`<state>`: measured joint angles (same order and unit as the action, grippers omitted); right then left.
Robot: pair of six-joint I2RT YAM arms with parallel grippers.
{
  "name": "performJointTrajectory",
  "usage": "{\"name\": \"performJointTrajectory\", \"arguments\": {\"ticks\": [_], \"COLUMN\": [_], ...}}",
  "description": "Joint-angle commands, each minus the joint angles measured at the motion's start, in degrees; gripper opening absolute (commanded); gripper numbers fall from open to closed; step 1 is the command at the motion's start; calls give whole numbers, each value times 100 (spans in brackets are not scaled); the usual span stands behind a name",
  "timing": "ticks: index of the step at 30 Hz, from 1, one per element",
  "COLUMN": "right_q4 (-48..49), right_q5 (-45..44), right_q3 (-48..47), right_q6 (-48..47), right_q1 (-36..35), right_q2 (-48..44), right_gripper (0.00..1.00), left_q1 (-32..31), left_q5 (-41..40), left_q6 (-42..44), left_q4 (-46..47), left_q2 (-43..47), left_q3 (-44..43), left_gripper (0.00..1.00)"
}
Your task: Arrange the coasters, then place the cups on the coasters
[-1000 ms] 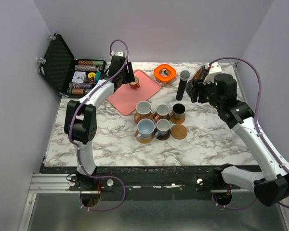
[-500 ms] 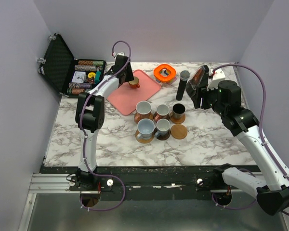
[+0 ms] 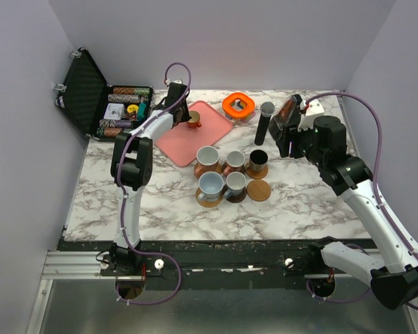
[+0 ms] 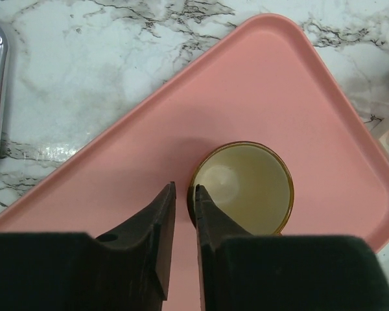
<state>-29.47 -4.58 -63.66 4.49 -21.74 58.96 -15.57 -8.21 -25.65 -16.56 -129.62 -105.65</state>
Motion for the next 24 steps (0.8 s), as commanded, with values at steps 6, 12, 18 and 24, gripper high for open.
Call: {"name": "performJointTrajectory", "arguments": {"ticks": [6,12,18,24], "right_q4": [-155,-225,-348,-576], "right_q5": [89,97,369,826], "right_q3": [46,-6,-313,-735], "right_q6": [69,157,315,614], "right_q1": [20,20,20,12], "right_q2": [-51,-34,10,168], "right_gripper": [66,66,66,66], "left_q1": [28,28,11,-366], "left_q5": [390,487,522,338], "left_q6": [130,183,376,903], "left_q4": [74,258,399,-48], "left_q2": [-81,428,1429,2431], "left_q3": [-131,61,228,281], "left_gripper": [2,0,0,0]}}
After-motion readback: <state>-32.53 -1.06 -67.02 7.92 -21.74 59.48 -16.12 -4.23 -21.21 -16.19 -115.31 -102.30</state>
